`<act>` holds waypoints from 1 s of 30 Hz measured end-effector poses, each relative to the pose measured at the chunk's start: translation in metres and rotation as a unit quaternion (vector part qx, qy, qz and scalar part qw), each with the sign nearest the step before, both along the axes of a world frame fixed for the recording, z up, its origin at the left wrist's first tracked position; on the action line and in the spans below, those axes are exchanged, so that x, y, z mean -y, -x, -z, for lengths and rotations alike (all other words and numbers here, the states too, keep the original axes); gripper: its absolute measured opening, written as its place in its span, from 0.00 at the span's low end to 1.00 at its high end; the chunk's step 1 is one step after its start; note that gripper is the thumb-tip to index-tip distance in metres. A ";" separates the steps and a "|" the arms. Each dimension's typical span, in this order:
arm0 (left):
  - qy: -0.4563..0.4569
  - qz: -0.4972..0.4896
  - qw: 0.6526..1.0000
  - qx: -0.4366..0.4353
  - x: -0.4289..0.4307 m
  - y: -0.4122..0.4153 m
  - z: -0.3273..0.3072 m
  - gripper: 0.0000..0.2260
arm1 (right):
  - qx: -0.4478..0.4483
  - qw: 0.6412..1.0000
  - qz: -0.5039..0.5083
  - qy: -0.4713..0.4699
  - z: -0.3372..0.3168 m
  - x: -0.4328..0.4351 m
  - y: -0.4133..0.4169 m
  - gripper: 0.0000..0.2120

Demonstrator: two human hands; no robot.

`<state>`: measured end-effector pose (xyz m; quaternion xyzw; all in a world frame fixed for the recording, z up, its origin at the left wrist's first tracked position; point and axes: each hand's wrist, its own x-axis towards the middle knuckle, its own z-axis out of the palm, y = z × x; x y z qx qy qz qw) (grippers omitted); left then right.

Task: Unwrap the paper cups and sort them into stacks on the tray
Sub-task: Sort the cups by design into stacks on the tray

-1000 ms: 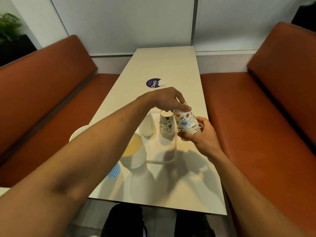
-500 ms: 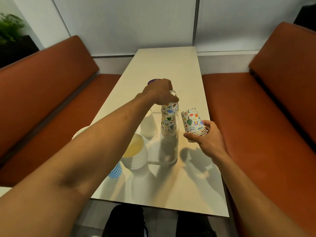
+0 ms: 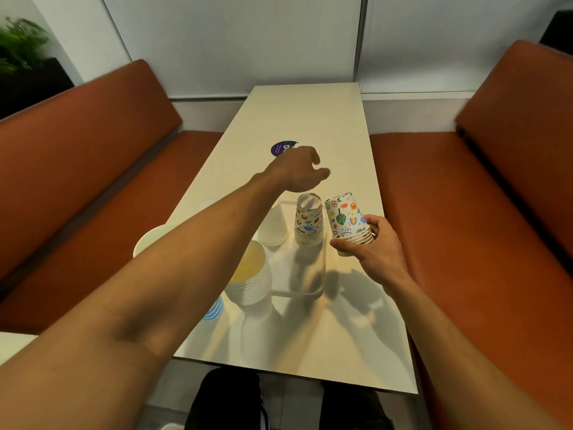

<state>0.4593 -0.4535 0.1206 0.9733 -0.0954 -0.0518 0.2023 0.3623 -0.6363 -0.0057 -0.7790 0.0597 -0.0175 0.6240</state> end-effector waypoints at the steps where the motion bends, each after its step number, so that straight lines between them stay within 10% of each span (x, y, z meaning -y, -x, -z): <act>1: 0.034 0.006 0.999 -0.016 0.001 0.001 -0.003 0.24 | 0.003 1.000 -0.004 0.003 -0.001 -0.001 -0.001 0.36; 7: 0.076 0.078 0.979 -0.172 0.001 0.007 -0.013 0.21 | 0.024 0.999 -0.031 -0.003 -0.007 -0.006 -0.007 0.36; 17: 0.136 -0.023 0.990 -0.039 -0.013 -0.005 -0.022 0.19 | 0.009 1.000 0.015 0.000 0.004 -0.001 -0.003 0.39; 30: -0.035 -0.018 0.999 -0.018 -0.007 0.003 0.001 0.27 | 0.006 1.000 0.026 -0.012 0.002 0.002 -0.005 0.41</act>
